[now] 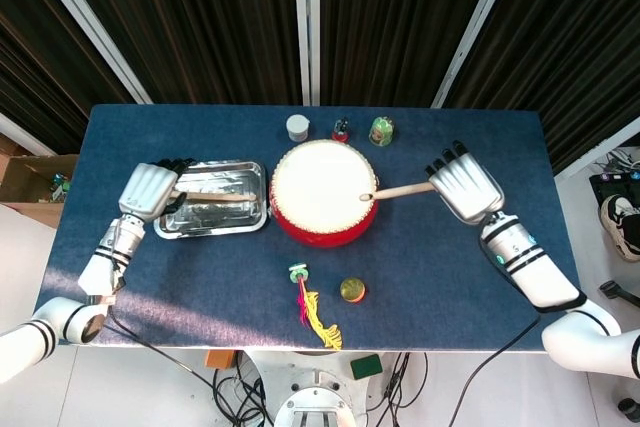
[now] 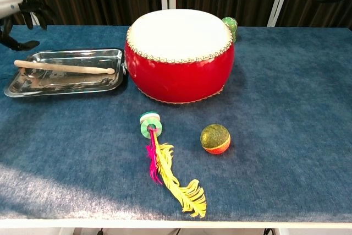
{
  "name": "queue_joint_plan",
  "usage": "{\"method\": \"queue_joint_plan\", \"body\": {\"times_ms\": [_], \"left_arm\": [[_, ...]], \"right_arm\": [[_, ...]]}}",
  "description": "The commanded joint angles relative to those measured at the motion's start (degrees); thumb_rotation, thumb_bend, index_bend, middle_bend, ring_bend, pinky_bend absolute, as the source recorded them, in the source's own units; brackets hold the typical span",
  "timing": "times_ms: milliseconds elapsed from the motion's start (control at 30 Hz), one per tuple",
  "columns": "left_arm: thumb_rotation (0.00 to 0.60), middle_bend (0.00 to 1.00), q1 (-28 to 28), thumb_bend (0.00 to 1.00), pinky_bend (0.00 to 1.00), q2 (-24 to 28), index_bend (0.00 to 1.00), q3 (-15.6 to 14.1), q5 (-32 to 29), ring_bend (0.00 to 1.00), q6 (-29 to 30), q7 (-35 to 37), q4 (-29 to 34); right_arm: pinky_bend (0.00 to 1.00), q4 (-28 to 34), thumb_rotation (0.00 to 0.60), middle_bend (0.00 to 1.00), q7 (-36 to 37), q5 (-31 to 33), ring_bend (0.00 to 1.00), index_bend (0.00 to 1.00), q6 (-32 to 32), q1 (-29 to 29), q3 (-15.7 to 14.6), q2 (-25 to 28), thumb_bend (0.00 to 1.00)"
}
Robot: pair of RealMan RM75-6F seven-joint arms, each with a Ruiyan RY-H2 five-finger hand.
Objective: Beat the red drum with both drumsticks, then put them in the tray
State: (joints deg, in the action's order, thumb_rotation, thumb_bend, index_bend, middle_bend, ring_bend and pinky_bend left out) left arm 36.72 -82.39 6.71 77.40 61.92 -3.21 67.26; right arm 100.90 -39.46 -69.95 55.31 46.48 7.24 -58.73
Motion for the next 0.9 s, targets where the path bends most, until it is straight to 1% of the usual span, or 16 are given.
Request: {"method": "queue_joint_plan", "body": {"times_ms": [33, 100, 200, 333, 433, 633, 900], "left_arm": [[0.6, 0.32, -1.66, 0.36, 0.58, 6.5, 0.24, 1.65, 3.41, 0.38, 5.9, 1.27, 12.33], [0.6, 0.32, -1.19, 0.36, 0.58, 8.02, 0.25, 2.03, 5.04, 0.38, 6.58, 1.1, 16.69], [0.6, 0.33, 0.1, 0.36, 0.58, 9.29, 0.26, 2.91, 6.22, 0.38, 6.07, 0.54, 21.93], [0.6, 0.33, 2.38, 0.36, 0.59, 9.82, 0.27, 4.61, 5.42, 0.38, 3.6, -0.27, 26.96], [0.6, 0.34, 4.21, 0.36, 0.59, 9.67, 0.27, 6.04, 3.72, 0.38, 1.52, -2.07, 29.47], [0.6, 0.34, 7.48, 0.35, 0.59, 8.48, 0.27, 8.67, -1.57, 0.38, -2.33, -4.88, 31.54], [0.6, 0.34, 10.12, 0.35, 0.59, 7.58, 0.28, 9.96, -7.2, 0.38, -5.95, -5.99, 32.48]], "right_arm": [[0.31, 2.61, 0.6, 0.62, -8.27, 5.72, 0.36, 0.71, -3.89, 4.54, 1.25, -0.28, 0.82], [0.31, 3.48, 0.6, 0.62, -11.49, 8.83, 0.36, 0.71, -4.31, 6.47, 1.98, -0.92, 0.82], [0.31, 3.9, 0.6, 0.62, -15.3, 13.07, 0.36, 0.71, -4.47, 9.11, 2.66, -2.28, 0.82], [0.31, 3.85, 0.6, 0.62, -19.85, 18.54, 0.36, 0.71, -4.06, 12.4, 2.79, -4.35, 0.82], [0.31, 3.69, 0.6, 0.62, -22.54, 21.94, 0.35, 0.72, -2.81, 14.53, 2.78, -6.2, 0.82], [0.29, 3.51, 0.6, 0.61, -24.88, 26.61, 0.35, 0.72, 0.74, 17.75, 3.49, -10.2, 0.8], [0.28, 2.27, 0.6, 0.61, -28.16, 29.44, 0.35, 0.72, 4.86, 20.87, 3.06, -14.33, 0.78]]}}
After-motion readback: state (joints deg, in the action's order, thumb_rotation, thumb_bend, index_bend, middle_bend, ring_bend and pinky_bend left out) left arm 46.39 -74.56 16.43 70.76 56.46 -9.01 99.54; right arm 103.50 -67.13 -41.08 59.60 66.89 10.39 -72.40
